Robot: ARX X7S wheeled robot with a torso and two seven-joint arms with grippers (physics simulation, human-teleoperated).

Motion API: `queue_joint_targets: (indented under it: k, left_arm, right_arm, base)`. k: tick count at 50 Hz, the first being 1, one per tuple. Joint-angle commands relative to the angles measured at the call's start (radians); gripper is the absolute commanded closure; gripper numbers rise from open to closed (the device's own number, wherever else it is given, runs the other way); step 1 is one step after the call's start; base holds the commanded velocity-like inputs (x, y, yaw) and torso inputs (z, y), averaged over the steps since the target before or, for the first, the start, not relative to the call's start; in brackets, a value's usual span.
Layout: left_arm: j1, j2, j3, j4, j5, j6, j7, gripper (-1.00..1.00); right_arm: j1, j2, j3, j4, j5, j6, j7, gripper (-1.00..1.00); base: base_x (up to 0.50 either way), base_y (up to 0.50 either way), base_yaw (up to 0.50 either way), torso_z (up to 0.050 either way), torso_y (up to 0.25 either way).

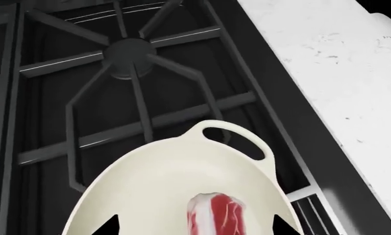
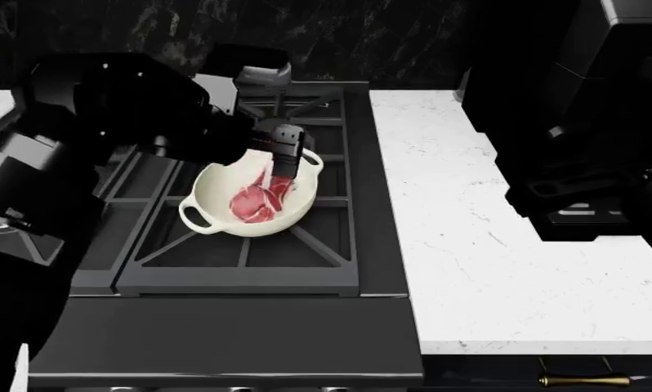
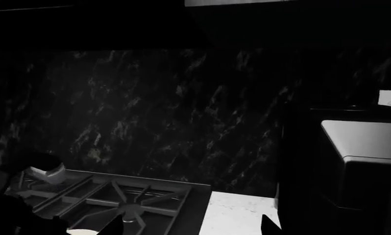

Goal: Frozen meat rests on a plate on the counter. Retrieve the meat and place it in a pot on a burner. Then turn the burner on.

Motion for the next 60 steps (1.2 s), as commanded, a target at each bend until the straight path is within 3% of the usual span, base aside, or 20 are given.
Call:
queue_joint_targets:
  k: [1, 7, 15, 27, 34, 39, 42, 48, 60]
  left_arm:
    - [0.027, -0.080, -0.123, 0.203, -0.068, 0.064, -0.165, -1.00]
    - [0.205, -0.238, -0.362, 0.703, -0.262, 0.157, -0.511, -1.00]
    - [0.366, -0.343, -0.521, 1.062, -0.358, 0.268, -0.675, -1.00]
    - [0.379, -0.362, -0.557, 1.170, -0.387, 0.293, -0.702, -1.00]
    - [0.395, -0.367, -0.557, 1.203, -0.388, 0.297, -0.701, -1.00]
    - [0.462, -0.379, -0.577, 1.282, -0.401, 0.323, -0.711, -1.00]
    - [0.599, -0.390, -0.606, 1.394, -0.382, 0.373, -0.723, -1.00]
    - [0.868, -0.400, -0.601, 1.548, -0.150, 0.458, -0.636, -1.00]
    - [1.103, -0.444, -0.540, 1.727, 0.213, 0.579, -0.497, -1.00]
  right_arm:
    - [0.011, 0.009, 0.009, -0.013, 0.024, -0.005, 0.016, -1.00]
    - [0.043, 0.003, -0.002, -0.035, 0.058, -0.003, 0.056, -1.00]
    - [0.081, -0.014, -0.028, -0.052, 0.092, 0.002, 0.108, -1.00]
    - [0.096, -0.011, -0.028, -0.068, 0.107, 0.002, 0.131, -1.00]
    - [0.072, -0.011, -0.013, -0.069, 0.079, -0.006, 0.126, -1.00]
    - [0.058, -0.012, -0.009, -0.072, 0.064, -0.009, 0.126, -1.00]
    - [0.066, -0.021, -0.020, -0.078, 0.054, 0.001, 0.125, -1.00]
    - [0.093, -0.048, -0.051, -0.083, 0.053, 0.016, 0.144, -1.00]
    - [0.107, -0.059, -0.050, -0.097, 0.092, -0.004, 0.187, -1.00]
  base:
    - [0.00, 0.00, 0.00, 0.000, 0.000]
    - [0.00, 0.00, 0.00, 0.000, 0.000]
    - [-0.35, 0.18, 0.00, 0.000, 0.001]
    - [-0.49, 0.28, 0.00, 0.000, 0.000]
    - [-0.03, 0.01, 0.00, 0.000, 0.000]
    - [0.00, 0.06, 0.00, 0.000, 0.000]
    - [0.00, 0.50, 0.00, 0.000, 0.000]
    - [0.00, 0.50, 0.00, 0.000, 0.000]
    - [0.00, 0.42, 0.00, 0.000, 0.000]
